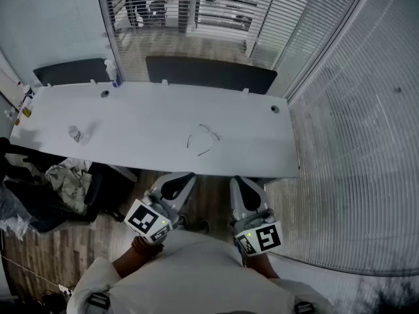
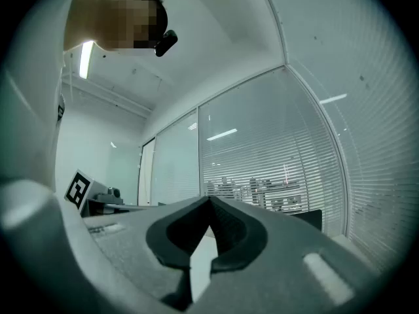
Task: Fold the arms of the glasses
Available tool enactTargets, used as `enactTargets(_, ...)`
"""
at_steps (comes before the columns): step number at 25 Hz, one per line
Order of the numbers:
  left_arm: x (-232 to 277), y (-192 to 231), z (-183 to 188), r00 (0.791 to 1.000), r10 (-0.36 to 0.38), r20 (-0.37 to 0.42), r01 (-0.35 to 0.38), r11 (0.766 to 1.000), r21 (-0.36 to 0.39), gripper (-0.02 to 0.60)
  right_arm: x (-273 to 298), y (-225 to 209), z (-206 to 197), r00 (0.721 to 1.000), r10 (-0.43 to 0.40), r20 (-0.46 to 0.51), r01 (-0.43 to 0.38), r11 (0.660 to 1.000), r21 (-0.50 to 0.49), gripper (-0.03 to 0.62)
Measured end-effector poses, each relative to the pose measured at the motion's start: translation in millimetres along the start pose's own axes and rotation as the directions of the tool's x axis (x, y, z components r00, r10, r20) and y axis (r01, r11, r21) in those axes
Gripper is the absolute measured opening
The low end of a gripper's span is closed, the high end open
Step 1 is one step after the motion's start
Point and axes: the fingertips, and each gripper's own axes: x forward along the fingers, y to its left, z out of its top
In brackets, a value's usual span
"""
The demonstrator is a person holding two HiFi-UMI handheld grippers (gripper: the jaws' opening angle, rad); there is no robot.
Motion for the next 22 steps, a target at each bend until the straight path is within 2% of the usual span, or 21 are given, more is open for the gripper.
enactTargets(10,11,8,1,1.000,0.008,0.002,-0.008,1.000,0.002,0.000,4,-14,3,1.000,-0.008,0.016,0.008,1.000,0.000,-0.001)
enactTargets(17,23,-6,-5,1.000,-0.006,-0.012,0.006,1.000,-0.004,0.000,-2,-23,5,0.999,0.000,0.037,-0.002,0.998,0.055,0.002)
enactTargets(22,39,-14,-12,1.000,0.009,-0.029,-0.009,1.000,-0.009,0.000,-14,-41,5,0.999,0.008,0.045,-0.012,0.997,0.082,0.002)
